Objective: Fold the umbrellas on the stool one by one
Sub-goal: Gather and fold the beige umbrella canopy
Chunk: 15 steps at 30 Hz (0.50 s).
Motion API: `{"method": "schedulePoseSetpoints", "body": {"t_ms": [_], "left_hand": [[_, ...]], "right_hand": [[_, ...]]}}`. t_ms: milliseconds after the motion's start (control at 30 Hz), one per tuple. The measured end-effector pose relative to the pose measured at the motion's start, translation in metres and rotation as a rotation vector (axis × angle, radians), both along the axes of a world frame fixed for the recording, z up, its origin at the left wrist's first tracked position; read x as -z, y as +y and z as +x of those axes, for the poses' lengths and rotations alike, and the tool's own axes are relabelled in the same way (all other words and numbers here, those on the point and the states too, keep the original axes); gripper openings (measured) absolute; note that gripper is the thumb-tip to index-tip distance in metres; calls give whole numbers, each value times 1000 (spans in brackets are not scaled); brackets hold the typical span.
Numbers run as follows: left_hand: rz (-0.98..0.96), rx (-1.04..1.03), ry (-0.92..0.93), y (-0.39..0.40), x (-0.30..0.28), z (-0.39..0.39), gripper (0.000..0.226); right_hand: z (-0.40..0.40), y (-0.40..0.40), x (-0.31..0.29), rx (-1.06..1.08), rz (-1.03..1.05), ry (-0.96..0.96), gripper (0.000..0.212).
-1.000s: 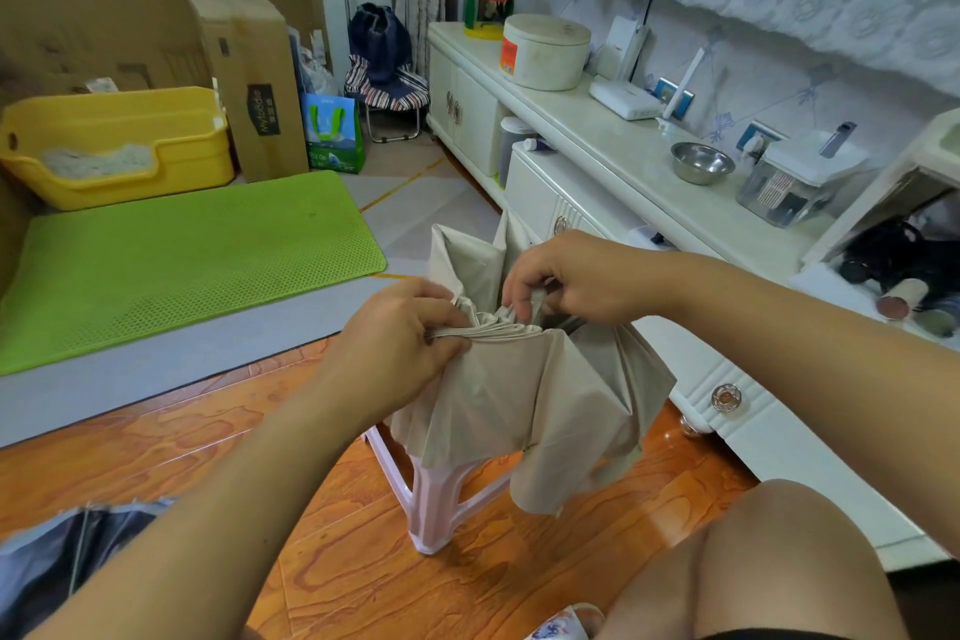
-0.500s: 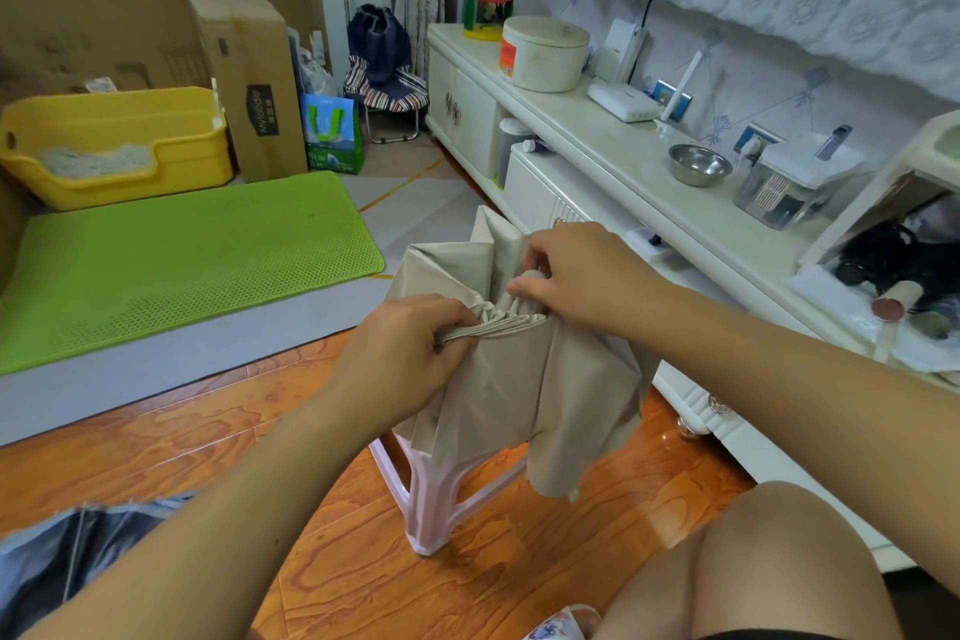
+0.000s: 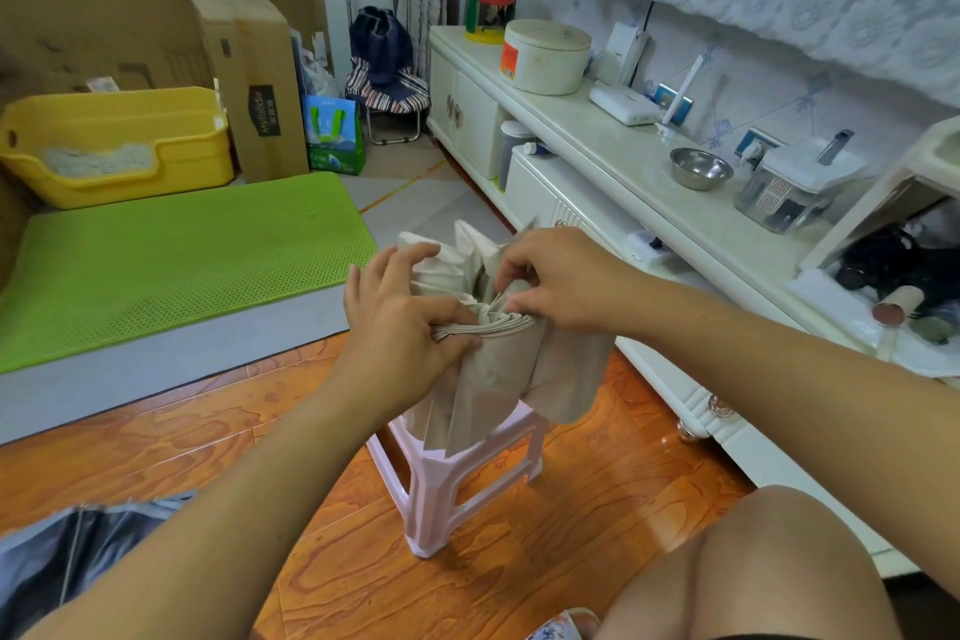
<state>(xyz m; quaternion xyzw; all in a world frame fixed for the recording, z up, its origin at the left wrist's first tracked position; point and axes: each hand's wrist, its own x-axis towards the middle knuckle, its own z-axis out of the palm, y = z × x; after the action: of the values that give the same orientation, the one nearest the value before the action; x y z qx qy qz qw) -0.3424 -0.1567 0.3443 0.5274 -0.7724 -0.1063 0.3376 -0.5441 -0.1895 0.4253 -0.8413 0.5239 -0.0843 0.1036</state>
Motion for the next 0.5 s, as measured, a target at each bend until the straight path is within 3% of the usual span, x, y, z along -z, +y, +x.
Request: {"method": "schedulePoseSetpoints", "body": {"t_ms": [300,500], "left_hand": [[-56,-61,41,1,2,1,24],[-87,146,42,-2,2,6,15]], "right_hand": [[1,2,3,-52,-50,-62,17],[0,6,5,-85,-2,-95,18]]}}
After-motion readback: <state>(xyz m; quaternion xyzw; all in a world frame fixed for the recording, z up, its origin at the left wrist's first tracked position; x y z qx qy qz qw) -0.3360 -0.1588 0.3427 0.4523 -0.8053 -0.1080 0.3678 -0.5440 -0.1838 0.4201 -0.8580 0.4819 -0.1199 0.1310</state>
